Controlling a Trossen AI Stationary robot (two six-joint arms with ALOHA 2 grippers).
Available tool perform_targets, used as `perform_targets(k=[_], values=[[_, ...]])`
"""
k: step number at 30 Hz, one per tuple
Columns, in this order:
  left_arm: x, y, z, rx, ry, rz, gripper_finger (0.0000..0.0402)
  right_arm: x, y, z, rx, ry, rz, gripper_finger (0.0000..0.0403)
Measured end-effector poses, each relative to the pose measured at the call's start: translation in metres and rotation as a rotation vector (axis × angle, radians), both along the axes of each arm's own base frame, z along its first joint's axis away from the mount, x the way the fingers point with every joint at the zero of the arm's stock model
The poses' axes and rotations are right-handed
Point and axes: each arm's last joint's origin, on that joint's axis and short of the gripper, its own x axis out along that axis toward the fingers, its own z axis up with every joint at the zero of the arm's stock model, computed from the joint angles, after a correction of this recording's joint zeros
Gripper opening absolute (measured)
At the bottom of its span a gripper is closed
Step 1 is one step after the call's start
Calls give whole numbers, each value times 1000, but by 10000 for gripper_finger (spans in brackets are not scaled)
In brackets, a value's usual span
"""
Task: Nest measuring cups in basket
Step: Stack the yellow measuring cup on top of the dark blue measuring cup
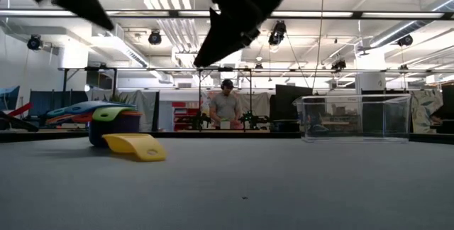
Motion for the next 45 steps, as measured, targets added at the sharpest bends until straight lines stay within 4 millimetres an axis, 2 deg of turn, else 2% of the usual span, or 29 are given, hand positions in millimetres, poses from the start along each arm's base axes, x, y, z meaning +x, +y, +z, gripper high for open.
perform_targets(k=[5,9,18,22,26,31,37,42,45], values=[[-19,-18,8,-63,-182,-105,0,-4,17,-17,3,-71,57,219],[-28,-16,4,-203,-264,-126,0,-4,22,-24,35,-126,133,219],[-33,-6,-22,-512,-409,-333,0,-7,24,-32,78,-128,203,219],[-29,1,-39,-586,-466,-400,0,-8,23,-34,88,-109,192,219],[-22,5,-51,-619,-436,-448,0,-10,22,-35,97,-91,150,219],[-9,8,-61,-618,-380,-399,18,-17,21,-25,107,-77,134,219],[17,11,-69,-621,-316,-326,91,-34,21,-1,87,-121,106,219],[39,27,-76,-664,-292,-7,163,-59,23,14,74,-173,63,219],[52,35,-77,-671,-217,135,192,-76,23,16,78,-202,33,219]])
